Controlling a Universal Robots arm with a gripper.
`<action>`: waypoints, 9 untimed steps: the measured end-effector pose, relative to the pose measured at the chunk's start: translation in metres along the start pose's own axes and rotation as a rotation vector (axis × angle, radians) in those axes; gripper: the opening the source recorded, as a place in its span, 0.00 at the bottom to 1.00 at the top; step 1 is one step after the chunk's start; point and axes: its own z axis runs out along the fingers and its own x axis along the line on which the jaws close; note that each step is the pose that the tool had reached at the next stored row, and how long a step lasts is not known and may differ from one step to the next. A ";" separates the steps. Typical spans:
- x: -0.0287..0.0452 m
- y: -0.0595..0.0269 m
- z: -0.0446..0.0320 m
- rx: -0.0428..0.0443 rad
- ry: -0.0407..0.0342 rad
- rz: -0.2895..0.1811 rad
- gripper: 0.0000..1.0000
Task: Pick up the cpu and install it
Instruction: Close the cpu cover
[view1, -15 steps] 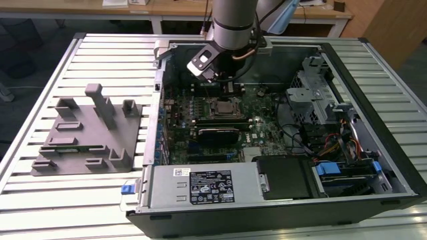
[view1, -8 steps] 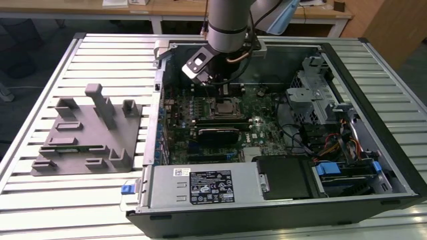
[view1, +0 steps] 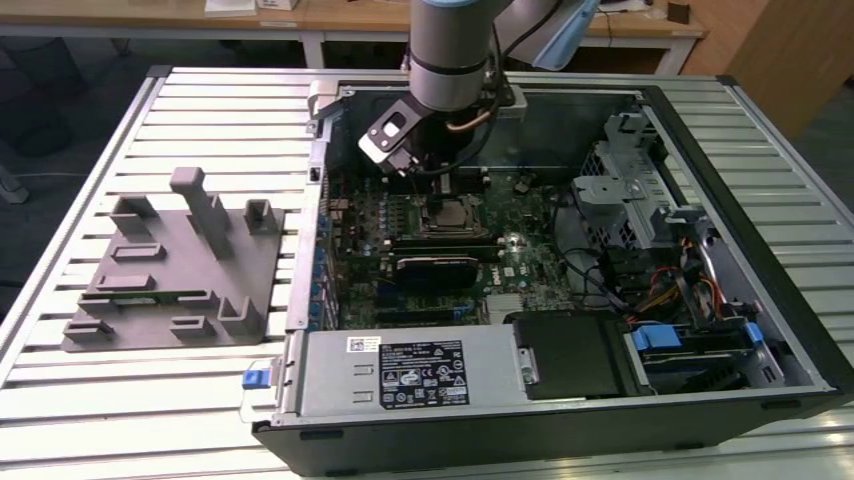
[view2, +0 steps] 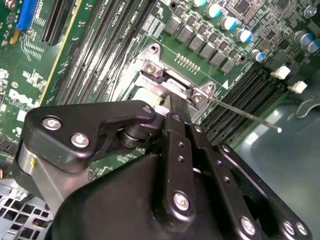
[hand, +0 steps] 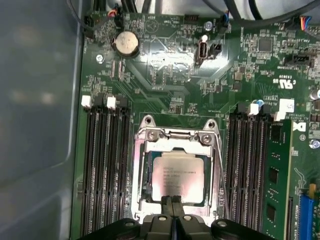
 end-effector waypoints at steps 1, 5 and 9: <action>0.0000 -0.0004 0.0008 0.0000 -0.0001 0.000 0.11; 0.0000 -0.0008 0.0043 0.0001 -0.0001 0.000 0.11; -0.0001 -0.0009 0.0078 0.0002 -0.0003 0.000 0.11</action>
